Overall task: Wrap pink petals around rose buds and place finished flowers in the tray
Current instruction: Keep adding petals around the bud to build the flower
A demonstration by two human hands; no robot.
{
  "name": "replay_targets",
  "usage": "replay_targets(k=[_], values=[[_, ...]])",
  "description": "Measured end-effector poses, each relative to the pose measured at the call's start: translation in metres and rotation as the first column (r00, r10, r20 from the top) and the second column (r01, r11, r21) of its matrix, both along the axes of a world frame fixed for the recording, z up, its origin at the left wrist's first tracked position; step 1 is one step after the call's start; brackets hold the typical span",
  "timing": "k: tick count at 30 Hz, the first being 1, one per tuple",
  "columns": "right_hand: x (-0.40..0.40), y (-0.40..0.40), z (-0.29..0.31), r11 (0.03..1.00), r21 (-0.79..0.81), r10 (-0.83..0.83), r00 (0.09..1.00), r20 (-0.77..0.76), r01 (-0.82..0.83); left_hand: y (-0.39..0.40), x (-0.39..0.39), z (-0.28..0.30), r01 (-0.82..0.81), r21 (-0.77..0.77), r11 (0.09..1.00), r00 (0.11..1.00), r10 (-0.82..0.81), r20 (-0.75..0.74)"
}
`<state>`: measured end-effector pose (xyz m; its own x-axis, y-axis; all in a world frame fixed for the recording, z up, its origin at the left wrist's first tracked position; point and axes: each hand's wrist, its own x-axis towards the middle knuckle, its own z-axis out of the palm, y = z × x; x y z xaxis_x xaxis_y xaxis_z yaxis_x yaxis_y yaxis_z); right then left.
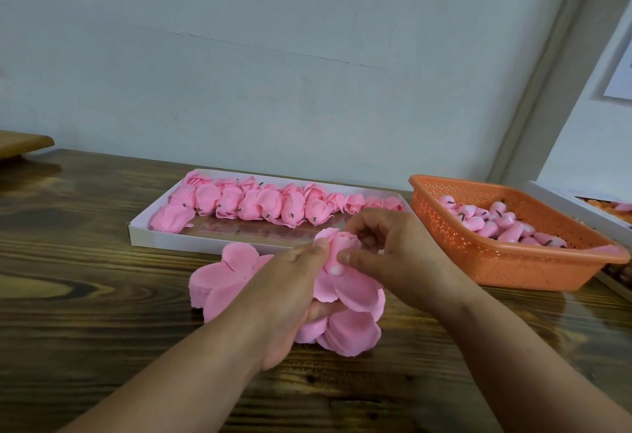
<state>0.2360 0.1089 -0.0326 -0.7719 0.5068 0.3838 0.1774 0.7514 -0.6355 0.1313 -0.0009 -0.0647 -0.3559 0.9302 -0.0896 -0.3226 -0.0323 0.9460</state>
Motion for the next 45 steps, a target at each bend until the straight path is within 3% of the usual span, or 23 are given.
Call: replay_targets(k=[6,10,18,26,33,39,42,45], values=[[0.004,0.005,0.006,0.995,-0.002,0.094,0.984,0.15,-0.095,-0.002,-0.002,0.001,0.04,-0.028,0.999,0.999,-0.04,0.001],[0.009,0.003,0.003,0.997,-0.044,0.069,0.997,0.046,-0.067,-0.001,-0.006,0.005,0.045,-0.049,0.998,0.985,-0.036,0.166],[0.015,0.001,0.0,0.986,-0.109,0.13,0.991,0.027,-0.126,0.0,-0.009,0.002,0.072,-0.148,0.986,0.978,-0.041,0.205],[0.009,-0.003,-0.001,0.991,-0.131,0.033,0.999,0.006,-0.032,0.004,-0.009,-0.004,0.06,-0.086,0.994,0.965,-0.036,0.259],[0.005,-0.008,-0.004,1.0,-0.003,-0.008,1.0,0.017,0.008,0.004,-0.006,-0.004,0.049,-0.118,0.992,0.974,-0.021,0.226],[0.003,-0.006,-0.001,0.993,0.062,-0.1,0.995,-0.028,0.102,0.002,-0.012,0.0,0.094,-0.066,0.993,0.952,-0.071,0.297],[0.004,-0.002,0.0,0.987,0.052,-0.147,0.986,-0.083,0.151,-0.001,-0.01,0.001,0.15,0.03,0.988,0.954,-0.153,0.258],[0.003,-0.003,-0.002,0.981,0.051,-0.181,0.979,-0.098,0.186,0.001,-0.003,-0.002,0.074,0.029,0.997,0.985,-0.078,0.156]])
